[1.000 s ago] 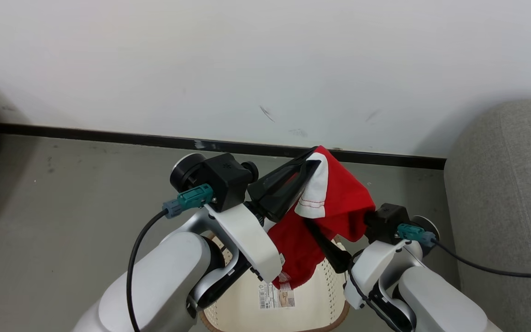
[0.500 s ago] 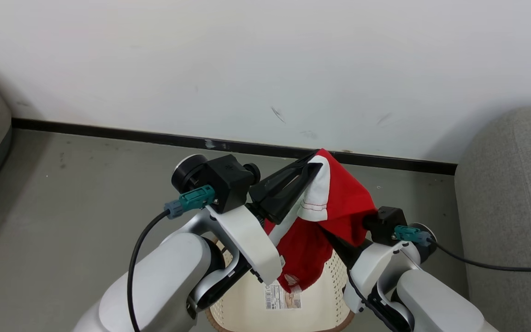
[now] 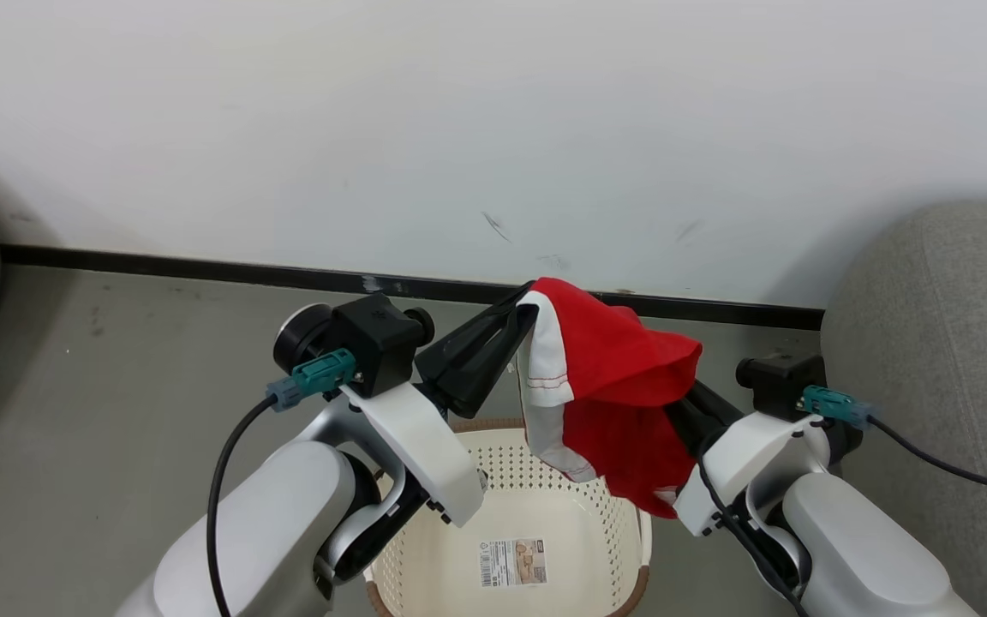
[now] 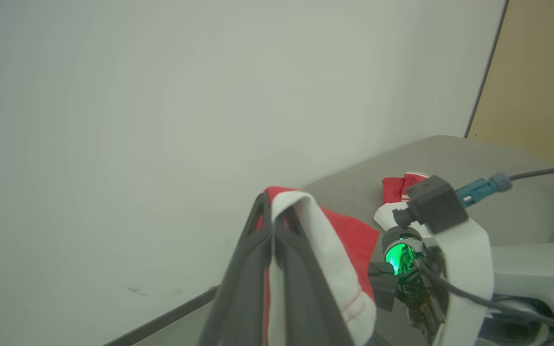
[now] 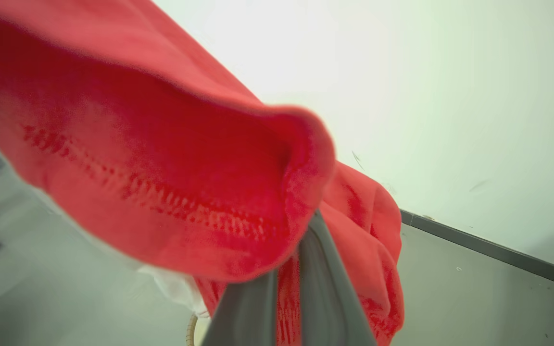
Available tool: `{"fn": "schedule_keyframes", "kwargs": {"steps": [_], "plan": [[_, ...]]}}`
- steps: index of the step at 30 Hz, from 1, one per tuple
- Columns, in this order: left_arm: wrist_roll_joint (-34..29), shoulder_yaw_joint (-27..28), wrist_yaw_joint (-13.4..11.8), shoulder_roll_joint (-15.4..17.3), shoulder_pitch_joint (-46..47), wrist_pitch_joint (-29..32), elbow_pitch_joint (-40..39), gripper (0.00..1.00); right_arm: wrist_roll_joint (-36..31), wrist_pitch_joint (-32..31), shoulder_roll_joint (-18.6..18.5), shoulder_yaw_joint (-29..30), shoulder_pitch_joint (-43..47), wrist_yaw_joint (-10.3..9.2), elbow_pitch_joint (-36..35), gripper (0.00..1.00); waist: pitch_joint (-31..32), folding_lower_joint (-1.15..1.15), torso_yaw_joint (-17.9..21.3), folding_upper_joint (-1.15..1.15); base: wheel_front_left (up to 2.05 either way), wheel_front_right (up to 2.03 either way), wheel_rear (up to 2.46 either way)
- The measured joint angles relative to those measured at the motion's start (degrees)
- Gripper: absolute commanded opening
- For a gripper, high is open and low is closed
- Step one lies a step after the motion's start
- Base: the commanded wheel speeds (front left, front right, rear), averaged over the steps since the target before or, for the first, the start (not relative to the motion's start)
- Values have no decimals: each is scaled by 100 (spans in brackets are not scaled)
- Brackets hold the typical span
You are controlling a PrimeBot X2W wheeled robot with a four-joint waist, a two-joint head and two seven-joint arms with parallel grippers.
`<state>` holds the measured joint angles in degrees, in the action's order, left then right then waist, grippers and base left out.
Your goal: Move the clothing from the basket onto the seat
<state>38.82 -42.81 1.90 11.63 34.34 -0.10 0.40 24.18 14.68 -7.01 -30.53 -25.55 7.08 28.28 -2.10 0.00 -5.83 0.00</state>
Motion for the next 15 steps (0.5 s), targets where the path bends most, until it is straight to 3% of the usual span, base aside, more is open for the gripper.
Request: {"fn": "schedule_keyframes", "kwargs": {"steps": [15], "plan": [[51, -136, -56, 113, -469, -7, -5, 0, -197, 0, -78, 896, 275, 0, -626, 0, 3, 0, 214, 0, 0, 0, 0]]}}
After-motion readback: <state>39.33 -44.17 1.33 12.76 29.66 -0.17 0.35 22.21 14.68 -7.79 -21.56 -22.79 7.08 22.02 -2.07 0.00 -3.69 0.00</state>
